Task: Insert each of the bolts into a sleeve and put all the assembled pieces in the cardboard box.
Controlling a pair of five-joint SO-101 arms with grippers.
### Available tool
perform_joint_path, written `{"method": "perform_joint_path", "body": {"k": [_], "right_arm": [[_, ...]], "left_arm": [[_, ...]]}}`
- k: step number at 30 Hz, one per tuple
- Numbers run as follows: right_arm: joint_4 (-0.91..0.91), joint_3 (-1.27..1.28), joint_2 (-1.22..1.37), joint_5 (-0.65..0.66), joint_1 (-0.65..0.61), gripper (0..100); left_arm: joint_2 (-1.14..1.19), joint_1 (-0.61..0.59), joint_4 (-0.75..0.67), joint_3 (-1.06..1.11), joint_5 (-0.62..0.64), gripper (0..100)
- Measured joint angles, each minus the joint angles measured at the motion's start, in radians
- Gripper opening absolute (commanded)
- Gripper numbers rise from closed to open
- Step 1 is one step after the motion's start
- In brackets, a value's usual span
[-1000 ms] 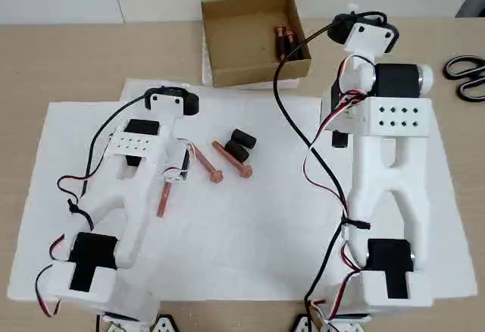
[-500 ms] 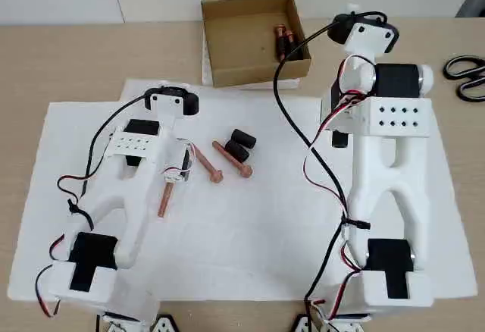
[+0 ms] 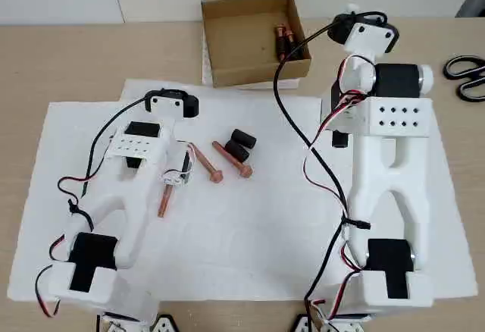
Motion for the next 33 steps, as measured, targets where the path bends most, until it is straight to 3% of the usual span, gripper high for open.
{"method": "perform_joint_path", "body": {"k": [14,19,30,33], "right_arm": [[0.0,0.0,0.0,0.0,0.0,0.4],[0.0,0.0,0.0,0.0,0.0,0.4],[0.0,0.0,0.0,0.0,0.0,0.4],[0.0,0.0,0.0,0.0,0.0,0.4]], "left_arm": [[-0.002,0.0,-0.026,0.015,0.0,9],[-0.002,0.002,-0.026,0.02,0.0,1],[-0.002,0.006,-0.029,0.02,0.034,1],[0.0,0.005,0.028,-0.02,0.034,1]]}}
